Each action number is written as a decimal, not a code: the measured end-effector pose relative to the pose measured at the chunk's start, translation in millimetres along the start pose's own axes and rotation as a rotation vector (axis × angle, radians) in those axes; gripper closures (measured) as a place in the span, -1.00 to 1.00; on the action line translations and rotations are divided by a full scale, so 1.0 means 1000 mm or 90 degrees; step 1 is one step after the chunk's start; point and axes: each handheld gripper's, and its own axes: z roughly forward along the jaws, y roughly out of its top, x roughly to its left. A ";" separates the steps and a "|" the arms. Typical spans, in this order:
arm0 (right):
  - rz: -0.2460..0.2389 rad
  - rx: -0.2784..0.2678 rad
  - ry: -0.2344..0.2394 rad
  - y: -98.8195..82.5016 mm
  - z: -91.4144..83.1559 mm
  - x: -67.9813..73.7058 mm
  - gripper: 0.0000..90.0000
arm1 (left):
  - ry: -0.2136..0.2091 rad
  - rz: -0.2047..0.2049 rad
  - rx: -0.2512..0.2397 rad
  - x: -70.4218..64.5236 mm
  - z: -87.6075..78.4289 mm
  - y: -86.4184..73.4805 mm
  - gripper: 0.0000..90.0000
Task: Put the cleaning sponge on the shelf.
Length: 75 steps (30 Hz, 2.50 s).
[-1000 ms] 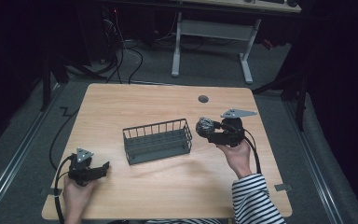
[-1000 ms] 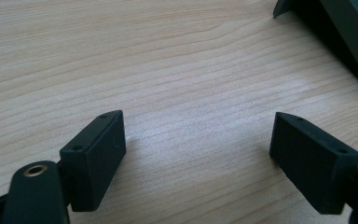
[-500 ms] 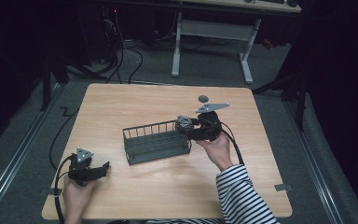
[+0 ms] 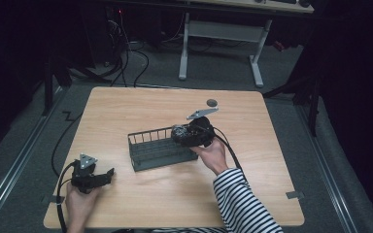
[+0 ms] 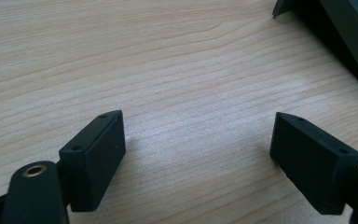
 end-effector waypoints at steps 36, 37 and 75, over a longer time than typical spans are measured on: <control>-0.007 0.007 0.013 -0.003 0.008 0.002 -0.32 | 0.000 0.000 0.000 0.000 0.000 0.000 -0.59; -0.007 0.007 0.013 -0.003 0.008 0.002 -0.32 | 0.000 0.000 0.000 0.000 0.000 0.000 -0.59; 0.076 -0.113 -0.065 -0.064 -0.101 -0.039 -0.23 | 0.001 0.000 0.000 0.000 0.000 0.000 -0.59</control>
